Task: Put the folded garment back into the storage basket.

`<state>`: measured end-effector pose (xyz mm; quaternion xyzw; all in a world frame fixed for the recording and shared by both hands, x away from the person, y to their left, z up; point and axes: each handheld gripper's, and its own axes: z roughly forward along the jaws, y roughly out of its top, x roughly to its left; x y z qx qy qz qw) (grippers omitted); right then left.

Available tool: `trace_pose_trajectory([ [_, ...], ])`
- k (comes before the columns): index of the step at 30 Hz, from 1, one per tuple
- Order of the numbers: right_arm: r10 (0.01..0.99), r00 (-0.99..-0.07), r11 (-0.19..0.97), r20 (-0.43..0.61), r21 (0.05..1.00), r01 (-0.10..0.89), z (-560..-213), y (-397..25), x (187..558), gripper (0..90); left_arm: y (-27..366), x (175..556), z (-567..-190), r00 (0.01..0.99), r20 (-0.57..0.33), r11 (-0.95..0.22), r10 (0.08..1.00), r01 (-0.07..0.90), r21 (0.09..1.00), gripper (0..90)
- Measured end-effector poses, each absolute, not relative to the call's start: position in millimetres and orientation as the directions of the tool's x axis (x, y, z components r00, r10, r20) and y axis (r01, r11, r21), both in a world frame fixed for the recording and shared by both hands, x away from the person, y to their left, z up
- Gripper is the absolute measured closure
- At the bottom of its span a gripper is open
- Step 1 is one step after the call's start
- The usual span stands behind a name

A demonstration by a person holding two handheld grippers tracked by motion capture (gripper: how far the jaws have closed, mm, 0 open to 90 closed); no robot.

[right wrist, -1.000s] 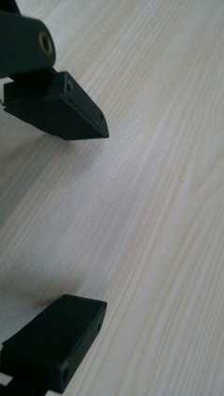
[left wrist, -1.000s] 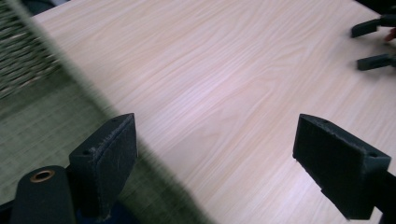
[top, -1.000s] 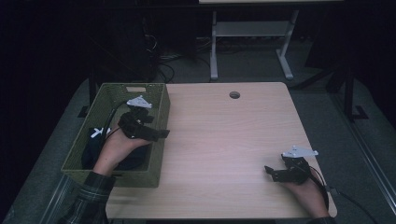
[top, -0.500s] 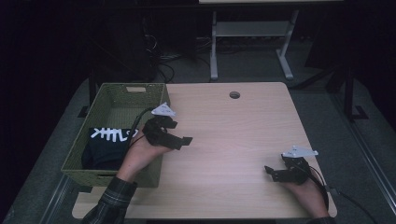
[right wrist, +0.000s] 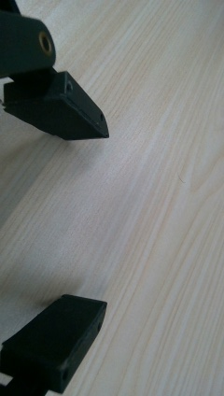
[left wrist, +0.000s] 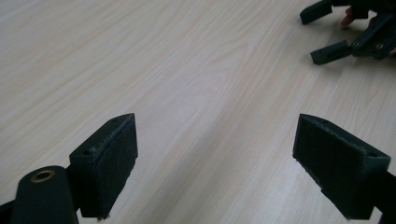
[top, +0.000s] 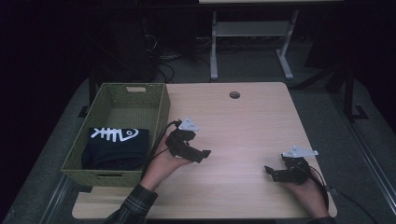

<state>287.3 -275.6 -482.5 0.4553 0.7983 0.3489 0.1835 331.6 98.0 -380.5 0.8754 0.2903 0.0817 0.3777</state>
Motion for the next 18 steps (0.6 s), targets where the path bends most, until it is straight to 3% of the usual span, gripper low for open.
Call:
trace_pose_trajectory([
  [18,0.854,-0.519,0.343,0.025,0.724,0.599,-482,-276,287,13.9,79,330,-445,0.820,-0.029,-0.584,0.572,0.431,0.688,12.9],
])
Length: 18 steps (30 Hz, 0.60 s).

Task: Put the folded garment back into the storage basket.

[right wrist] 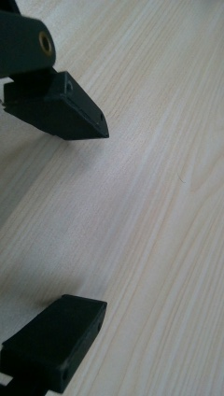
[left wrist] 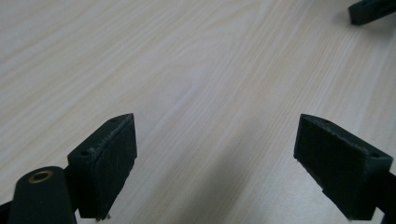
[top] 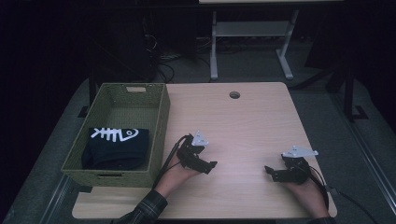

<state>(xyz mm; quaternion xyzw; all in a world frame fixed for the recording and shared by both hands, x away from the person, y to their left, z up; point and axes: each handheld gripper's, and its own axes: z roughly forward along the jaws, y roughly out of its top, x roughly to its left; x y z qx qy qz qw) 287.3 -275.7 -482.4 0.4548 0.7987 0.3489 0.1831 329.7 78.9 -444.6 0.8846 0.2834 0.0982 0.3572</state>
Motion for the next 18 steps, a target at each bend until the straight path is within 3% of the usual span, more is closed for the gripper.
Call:
trace_pose_trajectory([
  [11,0.855,-0.518,0.342,0.025,0.724,0.599,-482,-276,287,13.8,78,331,-471,0.806,-0.003,-0.598,0.593,0.443,0.668,12.9],
  [18,0.854,-0.519,0.342,0.025,0.724,0.599,-482,-276,287,13.8,81,330,-478,0.794,0.008,-0.556,0.608,0.419,0.718,12.8],
])
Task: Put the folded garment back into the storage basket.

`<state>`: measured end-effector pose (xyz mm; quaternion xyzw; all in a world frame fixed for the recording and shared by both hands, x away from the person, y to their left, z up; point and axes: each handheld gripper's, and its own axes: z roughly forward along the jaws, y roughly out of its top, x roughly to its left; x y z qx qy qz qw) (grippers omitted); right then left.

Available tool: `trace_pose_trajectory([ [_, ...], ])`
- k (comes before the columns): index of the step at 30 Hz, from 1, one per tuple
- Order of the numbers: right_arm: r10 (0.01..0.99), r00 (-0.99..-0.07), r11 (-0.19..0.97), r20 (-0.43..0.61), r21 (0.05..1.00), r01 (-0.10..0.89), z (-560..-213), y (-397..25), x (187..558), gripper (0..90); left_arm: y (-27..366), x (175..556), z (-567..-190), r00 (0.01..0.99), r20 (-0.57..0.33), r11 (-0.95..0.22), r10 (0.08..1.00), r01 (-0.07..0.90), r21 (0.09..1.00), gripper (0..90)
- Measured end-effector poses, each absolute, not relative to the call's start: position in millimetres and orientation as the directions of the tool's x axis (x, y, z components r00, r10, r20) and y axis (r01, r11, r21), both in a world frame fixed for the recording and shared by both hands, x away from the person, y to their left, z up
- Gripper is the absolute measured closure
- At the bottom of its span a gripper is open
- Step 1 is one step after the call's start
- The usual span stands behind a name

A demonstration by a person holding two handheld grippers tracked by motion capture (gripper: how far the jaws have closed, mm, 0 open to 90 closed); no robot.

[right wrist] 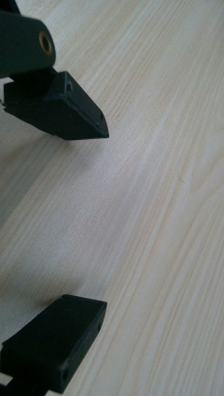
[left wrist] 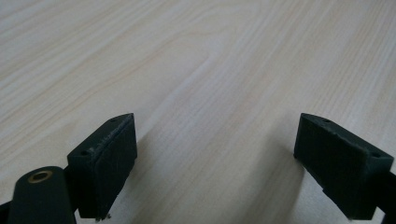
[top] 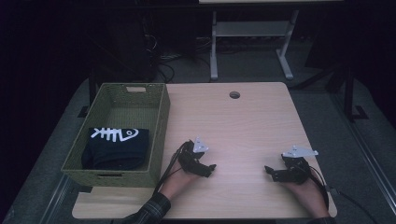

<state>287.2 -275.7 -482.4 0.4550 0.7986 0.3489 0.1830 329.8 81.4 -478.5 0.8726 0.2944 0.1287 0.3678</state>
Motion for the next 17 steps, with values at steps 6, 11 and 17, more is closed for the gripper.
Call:
trace_pose_trajectory([
  [6,0.855,-0.519,0.342,0.025,0.724,0.599,-482.5,-275.7,287.2,13.8,81.4,329.7,-478.4,0.794,0.009,-0.557,0.608,0.419,0.717,12.8],
  [11,0.855,-0.518,0.342,0.025,0.724,0.599,-482.5,-275.6,287.2,13.9,81.5,329.4,-478.5,0.794,0.006,-0.556,0.608,0.420,0.717,12.9],
  [17,0.854,-0.519,0.342,0.025,0.724,0.599,-482.4,-275.7,287.2,13.9,81.9,328.2,-478.4,0.789,0.006,-0.553,0.615,0.425,0.717,12.9],
])
